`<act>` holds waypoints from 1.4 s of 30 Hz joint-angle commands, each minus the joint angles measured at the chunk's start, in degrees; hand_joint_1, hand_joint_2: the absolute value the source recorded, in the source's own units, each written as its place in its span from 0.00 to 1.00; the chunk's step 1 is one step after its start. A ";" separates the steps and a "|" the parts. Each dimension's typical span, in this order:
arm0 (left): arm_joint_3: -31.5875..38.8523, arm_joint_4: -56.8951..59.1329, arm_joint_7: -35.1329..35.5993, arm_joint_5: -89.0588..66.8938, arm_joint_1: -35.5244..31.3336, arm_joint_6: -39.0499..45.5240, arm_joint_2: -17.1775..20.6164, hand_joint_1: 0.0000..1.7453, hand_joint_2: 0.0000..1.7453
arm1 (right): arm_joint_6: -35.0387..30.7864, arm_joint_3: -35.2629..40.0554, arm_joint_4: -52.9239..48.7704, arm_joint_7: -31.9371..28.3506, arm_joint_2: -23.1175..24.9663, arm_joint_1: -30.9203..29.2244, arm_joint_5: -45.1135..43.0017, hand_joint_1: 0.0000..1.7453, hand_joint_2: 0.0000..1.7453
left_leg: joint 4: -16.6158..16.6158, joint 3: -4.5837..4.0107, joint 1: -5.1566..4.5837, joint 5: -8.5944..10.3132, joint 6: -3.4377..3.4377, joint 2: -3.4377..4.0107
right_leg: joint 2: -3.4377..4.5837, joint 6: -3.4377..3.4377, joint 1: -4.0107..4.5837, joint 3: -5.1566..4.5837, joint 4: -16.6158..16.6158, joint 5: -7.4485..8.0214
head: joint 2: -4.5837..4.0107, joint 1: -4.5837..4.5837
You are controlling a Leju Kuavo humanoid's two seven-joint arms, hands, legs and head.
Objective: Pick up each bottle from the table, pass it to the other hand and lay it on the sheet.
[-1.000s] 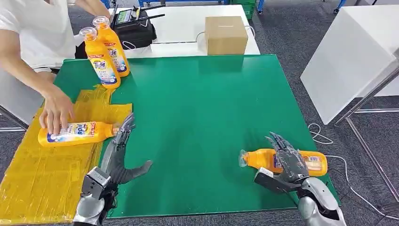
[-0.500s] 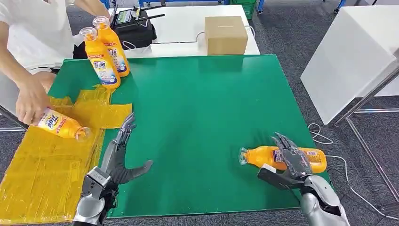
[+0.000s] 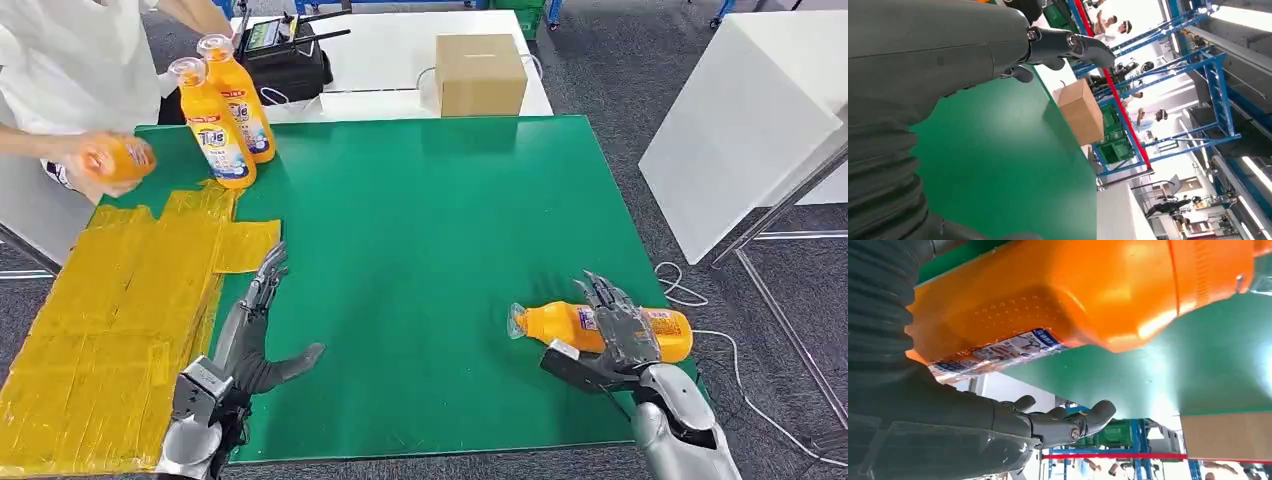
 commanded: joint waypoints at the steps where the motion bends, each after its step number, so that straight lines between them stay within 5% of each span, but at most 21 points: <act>1: 0.28 1.64 0.32 0.00 -0.63 -0.02 1.07 0.00 1.00 | -0.16 1.20 -0.36 0.41 0.55 -0.62 0.01 0.00 1.00 | -0.05 0.25 0.00 -0.09 -0.01 0.11 | 0.05 -0.02 0.01 0.21 -0.05 -0.06 | 0.00 -0.02; 17: 1.03 1.31 0.76 0.00 0.16 0.09 0.42 0.00 1.00 | -0.21 3.41 -5.40 2.83 0.19 1.99 3.25 0.00 1.00 | -0.04 0.21 0.00 -0.09 -0.01 0.06 | 0.01 -0.02 0.00 0.19 -0.03 -0.07 | 0.00 0.00; 29: 1.91 2.60 1.46 0.09 0.83 -0.28 0.48 0.00 1.00 | 4.50 2.81 -9.53 6.07 -7.30 8.68 4.24 0.00 1.00 | -0.05 0.22 -0.04 -0.08 0.02 -0.13 | -0.17 0.01 -0.02 0.26 -0.05 -0.12 | 0.00 -0.02; 42: 2.19 4.06 1.82 0.00 0.09 -0.51 -0.09 0.00 1.00 | 3.62 1.46 0.61 11.11 -5.39 0.85 10.46 0.00 1.00 | -0.09 0.33 -0.04 -0.12 0.06 0.15 | 0.06 -0.02 -0.04 0.27 -0.13 -0.02 | 0.00 -0.02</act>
